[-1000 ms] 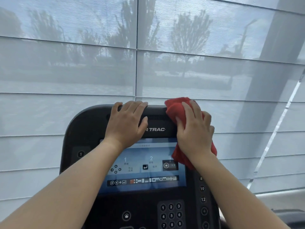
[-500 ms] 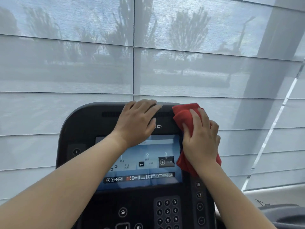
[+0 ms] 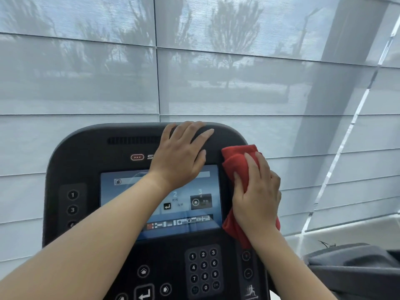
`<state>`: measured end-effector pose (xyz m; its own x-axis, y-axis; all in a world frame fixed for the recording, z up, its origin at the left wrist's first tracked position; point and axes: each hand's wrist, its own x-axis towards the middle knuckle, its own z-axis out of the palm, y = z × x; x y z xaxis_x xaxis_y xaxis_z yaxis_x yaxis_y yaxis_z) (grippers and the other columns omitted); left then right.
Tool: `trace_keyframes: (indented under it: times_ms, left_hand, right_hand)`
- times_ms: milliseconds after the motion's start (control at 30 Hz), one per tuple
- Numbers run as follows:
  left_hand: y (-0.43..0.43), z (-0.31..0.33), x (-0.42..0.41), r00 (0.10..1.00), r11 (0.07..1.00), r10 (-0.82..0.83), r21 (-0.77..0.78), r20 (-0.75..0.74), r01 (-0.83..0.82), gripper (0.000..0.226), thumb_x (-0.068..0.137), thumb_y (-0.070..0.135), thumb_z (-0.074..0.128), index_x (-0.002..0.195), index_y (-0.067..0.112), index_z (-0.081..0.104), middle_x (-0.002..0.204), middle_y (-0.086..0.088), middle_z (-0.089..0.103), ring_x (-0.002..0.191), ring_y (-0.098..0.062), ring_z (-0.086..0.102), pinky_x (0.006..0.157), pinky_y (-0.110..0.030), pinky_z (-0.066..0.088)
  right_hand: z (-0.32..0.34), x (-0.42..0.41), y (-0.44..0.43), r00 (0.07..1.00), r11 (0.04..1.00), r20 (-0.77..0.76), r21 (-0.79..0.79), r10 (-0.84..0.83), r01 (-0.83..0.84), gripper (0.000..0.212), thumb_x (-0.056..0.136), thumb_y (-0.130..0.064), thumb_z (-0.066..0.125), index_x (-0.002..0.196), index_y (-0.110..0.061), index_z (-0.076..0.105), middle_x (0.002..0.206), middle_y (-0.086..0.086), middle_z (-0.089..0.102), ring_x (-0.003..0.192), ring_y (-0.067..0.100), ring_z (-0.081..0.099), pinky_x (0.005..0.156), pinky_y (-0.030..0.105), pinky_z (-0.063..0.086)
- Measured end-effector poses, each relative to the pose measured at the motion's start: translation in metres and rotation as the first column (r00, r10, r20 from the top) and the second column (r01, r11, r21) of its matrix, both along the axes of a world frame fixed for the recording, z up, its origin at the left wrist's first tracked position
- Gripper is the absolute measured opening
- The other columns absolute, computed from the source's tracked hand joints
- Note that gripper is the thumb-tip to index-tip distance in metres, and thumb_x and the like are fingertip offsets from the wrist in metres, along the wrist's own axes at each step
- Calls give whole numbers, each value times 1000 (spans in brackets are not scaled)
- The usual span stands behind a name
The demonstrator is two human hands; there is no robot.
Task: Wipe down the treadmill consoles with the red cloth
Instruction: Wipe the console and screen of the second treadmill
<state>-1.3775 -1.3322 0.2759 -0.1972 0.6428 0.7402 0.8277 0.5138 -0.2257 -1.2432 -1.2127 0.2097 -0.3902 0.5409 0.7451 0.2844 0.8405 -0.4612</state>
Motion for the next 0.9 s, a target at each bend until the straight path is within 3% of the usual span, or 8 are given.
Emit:
trace_keyframes:
  times_ms: [233, 433, 600, 767, 900]
  left_hand:
    - [-32, 11, -8, 999, 996, -39, -85, 34, 41, 49, 88, 31, 38, 133, 15, 47, 138, -3, 47, 124, -22, 42, 105, -38, 28]
    - [-104, 15, -33, 988, 991, 130, 14, 87, -132, 50, 89, 34, 35, 133, 14, 45, 131, -6, 51, 119, -25, 44, 101, -45, 30]
    - [-130, 6, -38, 988, 989, 145, -27, 60, -143, 52, 90, 32, 33, 138, 15, 40, 142, -6, 44, 131, -23, 37, 108, -42, 21]
    - [-133, 2, -40, 992, 994, 98, 36, 83, -102, 50, 90, 29, 36, 138, 16, 43, 144, -5, 43, 133, -21, 36, 110, -41, 22]
    - [-133, 1, -41, 992, 994, 98, 42, 83, -102, 49, 90, 28, 36, 138, 17, 43, 144, -4, 42, 134, -20, 35, 111, -40, 22]
  right_hand:
    - [-4, 5, -10, 998, 996, 52, 80, 23, -27, 43, 90, -29, 47, 132, -24, 41, 145, 0, 37, 119, 32, 39, 86, 52, 41]
    - [11, -10, -30, 993, 983, 68, 150, 96, -105, 43, 87, -33, 47, 129, -22, 47, 141, 3, 42, 117, 34, 40, 82, 53, 43]
    - [39, -52, -62, 986, 952, 71, 260, 150, -163, 45, 87, -29, 59, 130, -20, 49, 141, 6, 44, 118, 41, 42, 79, 56, 43]
    - [20, -51, -79, 985, 929, 59, 327, 161, -172, 51, 82, -23, 65, 130, -21, 48, 141, 5, 44, 117, 38, 41, 78, 54, 45]
    - [30, -58, -81, 981, 934, 58, 299, 187, -196, 48, 83, -27, 64, 129, -21, 50, 140, 6, 45, 115, 39, 42, 77, 53, 44]
